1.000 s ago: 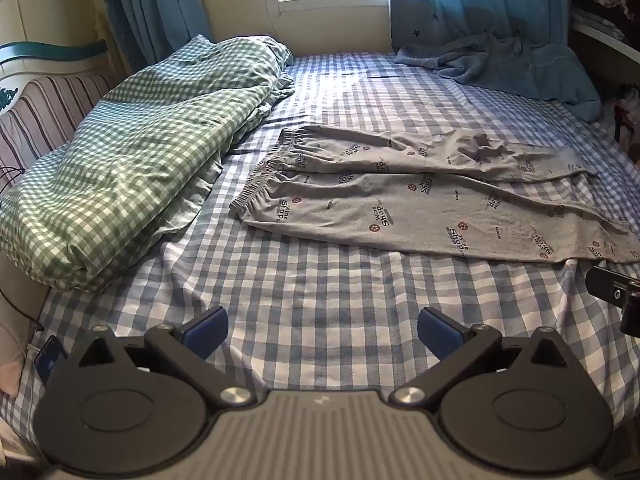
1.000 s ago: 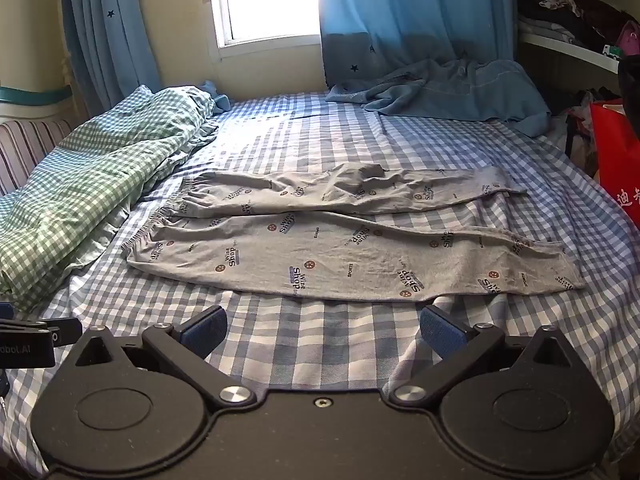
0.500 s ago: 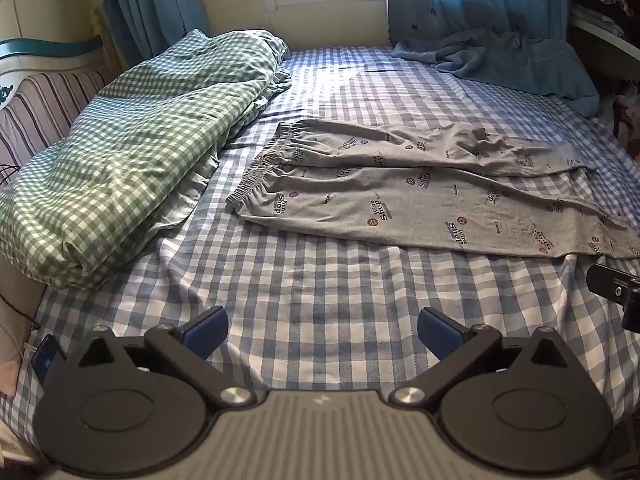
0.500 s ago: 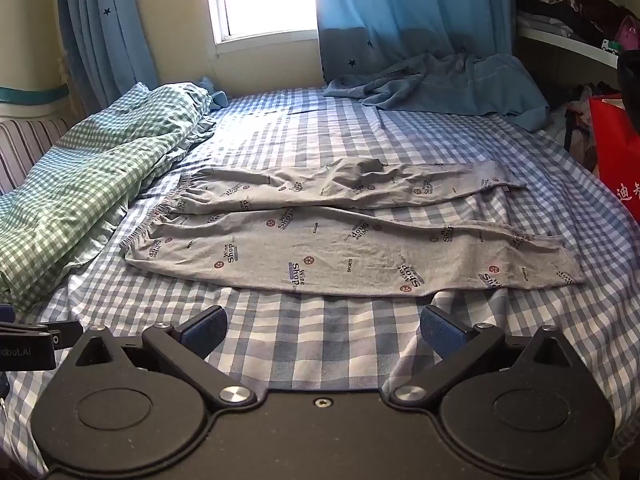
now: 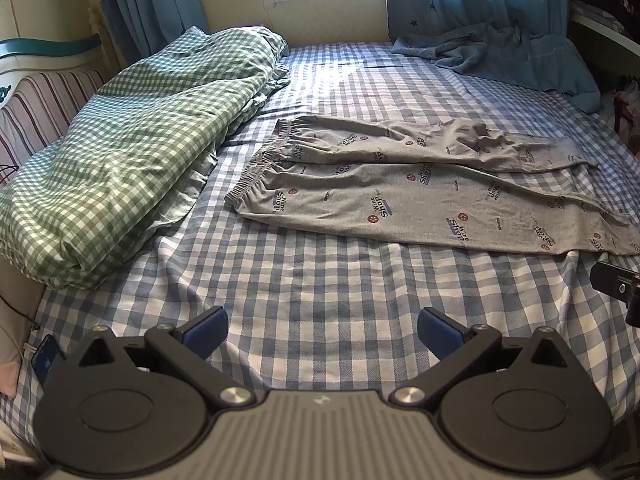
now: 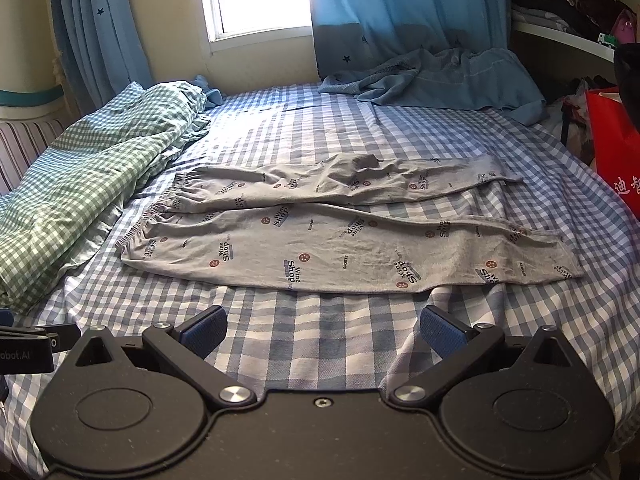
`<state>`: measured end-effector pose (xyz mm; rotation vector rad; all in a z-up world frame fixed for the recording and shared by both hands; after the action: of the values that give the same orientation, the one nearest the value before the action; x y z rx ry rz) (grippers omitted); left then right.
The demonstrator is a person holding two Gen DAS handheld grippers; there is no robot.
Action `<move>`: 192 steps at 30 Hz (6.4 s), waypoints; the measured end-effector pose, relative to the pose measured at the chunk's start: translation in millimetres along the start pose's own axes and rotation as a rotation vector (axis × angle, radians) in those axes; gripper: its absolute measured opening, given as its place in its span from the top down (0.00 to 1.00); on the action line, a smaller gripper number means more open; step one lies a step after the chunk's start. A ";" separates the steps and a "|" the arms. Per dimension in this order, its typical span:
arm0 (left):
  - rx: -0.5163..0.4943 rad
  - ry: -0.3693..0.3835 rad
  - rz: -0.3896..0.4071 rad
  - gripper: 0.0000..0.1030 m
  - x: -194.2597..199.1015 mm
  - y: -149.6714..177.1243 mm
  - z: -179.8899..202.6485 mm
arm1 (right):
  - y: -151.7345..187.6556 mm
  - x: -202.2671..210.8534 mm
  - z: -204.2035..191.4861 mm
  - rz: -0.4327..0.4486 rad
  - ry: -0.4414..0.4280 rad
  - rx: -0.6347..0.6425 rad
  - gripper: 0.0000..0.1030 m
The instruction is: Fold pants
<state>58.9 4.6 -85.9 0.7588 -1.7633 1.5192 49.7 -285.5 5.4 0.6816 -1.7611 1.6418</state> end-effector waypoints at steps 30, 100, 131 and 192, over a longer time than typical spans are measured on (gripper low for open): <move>0.020 -0.057 -0.232 0.00 -89.1 -39.3 53.4 | -16.2 -98.0 55.6 -0.235 -0.104 0.043 0.00; -0.793 0.324 -0.278 0.63 -478.2 -323.2 83.6 | -252.4 -512.1 57.5 -0.383 -0.475 0.595 0.97; -0.422 0.208 -0.013 0.25 -474.0 -389.3 35.1 | -302.0 -554.5 46.9 -0.278 -0.377 0.504 0.53; -1.206 -0.016 0.286 0.98 -257.4 -113.4 -31.0 | -42.1 -255.7 -11.1 -0.218 -0.237 0.447 1.00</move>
<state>306.5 18.0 -222.0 -0.1060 -2.3806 0.3503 252.8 -290.0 -155.8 1.2711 -1.4126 1.8742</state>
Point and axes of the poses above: each gripper's, at about its wrist camera, not at the fingertips, and x roughly against the way its jaws point, z to its right, y to its underside, the point moved 9 cm from there along -x, roughly the way its jaws point, and after that the axes turned 1 degree about -z, right-handed, at the moved point
